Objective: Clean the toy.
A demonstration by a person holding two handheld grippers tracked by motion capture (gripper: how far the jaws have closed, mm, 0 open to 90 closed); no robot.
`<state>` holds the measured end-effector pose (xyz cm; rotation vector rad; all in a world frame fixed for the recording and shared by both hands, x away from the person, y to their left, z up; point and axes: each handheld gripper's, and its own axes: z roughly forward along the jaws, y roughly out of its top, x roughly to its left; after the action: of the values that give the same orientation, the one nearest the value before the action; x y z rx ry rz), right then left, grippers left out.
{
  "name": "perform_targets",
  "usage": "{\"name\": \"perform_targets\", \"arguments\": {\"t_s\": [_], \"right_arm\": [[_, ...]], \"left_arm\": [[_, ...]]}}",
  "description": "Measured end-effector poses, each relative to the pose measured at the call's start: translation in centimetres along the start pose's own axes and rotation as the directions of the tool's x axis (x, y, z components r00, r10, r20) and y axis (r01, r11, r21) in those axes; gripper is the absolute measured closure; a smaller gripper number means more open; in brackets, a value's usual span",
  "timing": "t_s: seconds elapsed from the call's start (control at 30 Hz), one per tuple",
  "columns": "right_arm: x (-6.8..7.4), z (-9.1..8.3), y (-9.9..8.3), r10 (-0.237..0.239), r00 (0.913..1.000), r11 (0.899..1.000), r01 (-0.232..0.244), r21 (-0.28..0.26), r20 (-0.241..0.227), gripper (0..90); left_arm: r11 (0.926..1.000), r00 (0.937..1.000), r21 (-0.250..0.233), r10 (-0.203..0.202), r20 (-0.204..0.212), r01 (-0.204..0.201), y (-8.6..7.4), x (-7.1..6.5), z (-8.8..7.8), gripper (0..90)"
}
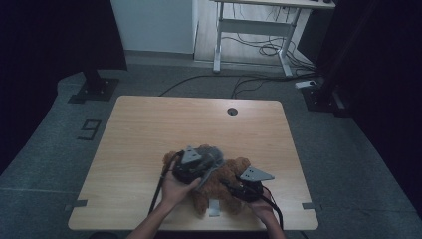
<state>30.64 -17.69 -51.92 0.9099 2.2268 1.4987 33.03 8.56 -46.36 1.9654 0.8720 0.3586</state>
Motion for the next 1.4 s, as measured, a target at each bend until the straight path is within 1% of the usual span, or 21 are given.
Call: {"name": "perform_targets", "arguments": {"t_s": [0.03, 0.13, 0.23, 0.27, 0.43, 0.63, 0.67, 0.7, 0.73, 0.8, 0.83, 0.87, 0.9, 0.93, 0.97, 1.07, 1.1, 1.13, 1.23, 1.3, 1.4], "right_arm": [[0.0, 0.0, 0.0, 0.0, 1.0, 1.0, 0.0, 0.0, 0.0, 62.1], [0.0, 0.0, 0.0, 0.01, 1.0, 1.0, -0.01, -0.006, -0.003, 62.1], [-0.1, 0.0, -0.1, 0.013, 0.9999, 1.0, -0.013, -0.006, -0.004, 62.0], [-0.1, 0.0, -0.1, 0.014, 0.9999, 1.0, -0.014, -0.009, -0.005, 62.0], [-0.1, 0.0, -0.1, 0.003, 1.0, 1.0, -0.003, -0.012, -0.007, 61.9], [-0.1, -0.1, -0.2, 0.007, 1.0, 1.0, -0.007, -0.014, -0.004, 61.7], [-0.1, -0.1, -0.2, 0.009, 0.9999, 1.0, -0.009, -0.015, -0.004, 61.6], [-0.1, -0.1, -0.2, 0.009, 0.9999, 1.0, -0.009, -0.015, -0.004, 61.6], [-0.2, 0.0, -0.2, 0.016, 0.9999, 1.0, -0.016, -0.018, -0.007, 61.6], [-0.3, 0.0, -0.2, 0.019, 0.9998, 1.0, -0.019, -0.019, -0.008, 61.5], [-0.3, 0.0, -0.2, 0.019, 0.9998, 1.0, -0.019, -0.019, -0.008, 61.5], [-0.5, -0.1, -0.2, 0.027, 0.9996, 0.999, -0.027, -0.018, -0.014, 61.5], [-0.5, -0.1, -0.2, 0.027, 0.9996, 0.999, -0.027, -0.018, -0.014, 61.5], [-0.6, 0.0, -0.2, 0.03, 0.9994, 0.999, -0.031, -0.02, -0.018, 61.4], [-0.6, 0.0, -0.2, 0.03, 0.9994, 0.999, -0.031, -0.02, -0.018, 61.4], [-0.5, 0.0, -0.2, 0.029, 0.9995, 0.999, -0.029, -0.019, -0.016, 61.3], [-0.5, 0.0, -0.2, 0.029, 0.9995, 0.999, -0.029, -0.019, -0.016, 61.3], [-0.5, -0.1, -0.2, 0.028, 0.9995, 0.999, -0.028, -0.019, -0.015, 61.3], [-0.5, -0.1, -0.2, 0.026, 0.9995, 0.999, -0.026, -0.019, -0.016, 61.3], [-0.5, -0.1, -0.2, 0.024, 0.9996, 1.0, -0.025, -0.018, -0.017, 61.2], [-0.5, -0.1, -0.2, 0.025, 0.9996, 1.0, -0.025, -0.018, -0.015, 61.3]], "left_arm": [[1.0, 1.0, 0.0, 0.0, 0.0, 0.0, 0.0, 0.0, 0.0, 76.9], [0.9971, 0.9974, -0.05, -0.06, -0.04, 0.058, -1.8, 2.8, -2.7, 76.9], [0.9952, 0.9953, -0.051, -0.085, -0.045, 0.083, -2.3, 3.9, -3.7, 76.9], [0.9935, 0.9926, -0.057, -0.102, -0.067, 0.098, -2.7, 4.8, -4.5, 76.9], [0.9868, 0.9861, -0.06, -0.154, -0.062, 0.15, -3.7, 6.3, -5.3, 77.0], [0.9813, 0.9752, -0.038, -0.192, -0.111, 0.189, -4.8, 7.9, -5.9, 77.2], [0.9781, 0.9702, -0.023, -0.208, -0.124, 0.207, -5.1, 8.5, -5.9, 77.2], [0.9781, 0.9702, -0.023, -0.208, -0.124, 0.207, -5.1, 8.5, -5.9, 77.2], [0.9721, 0.9665, -0.027, -0.235, -0.104, 0.233, -5.2, 8.8, -6.0, 77.2], [0.969, 0.9683, -0.065, -0.242, -0.061, 0.238, -4.6, 8.3, -6.1, 77.3], [0.969, 0.9683, -0.065, -0.242, -0.061, 0.238, -4.6, 8.3, -6.1, 77.4], [0.9752, 0.977, -0.085, -0.209, -0.045, 0.204, -3.3, 7.2, -6.0, 77.4], [0.9752, 0.977, -0.085, -0.209, -0.045, 0.204, -3.3, 7.2, -6.0, 77.5], [0.9779, 0.983, -0.102, -0.183, -0.002, 0.182, -2.0, 6.0, -5.6, 77.5], [0.9779, 0.983, -0.102, -0.183, -0.002, 0.182, -2.0, 6.0, -5.6, 77.6], [0.9951, 0.9951, -0.056, -0.079, 0.06, 0.082, 1.5, 2.5, -2.6, 77.5], [0.9951, 0.9951, -0.056, -0.079, 0.06, 0.082, 1.5, 2.5, -2.6, 77.6], [0.9995, 0.9964, -0.017, -0.024, 0.082, 0.025, 3.2, 0.5, -0.3, 77.5], [0.9987, 0.9943, 0.039, 0.029, 0.103, -0.033, 4.7, -1.9, 3.0, 77.4], [0.9947, 0.993, 0.073, 0.064, 0.099, -0.072, 4.9, -3.2, 4.8, 77.4], [0.9907, 0.992, 0.103, 0.08, 0.098, -0.09, 4.5, -3.7, 6.0, 77.4]]}}
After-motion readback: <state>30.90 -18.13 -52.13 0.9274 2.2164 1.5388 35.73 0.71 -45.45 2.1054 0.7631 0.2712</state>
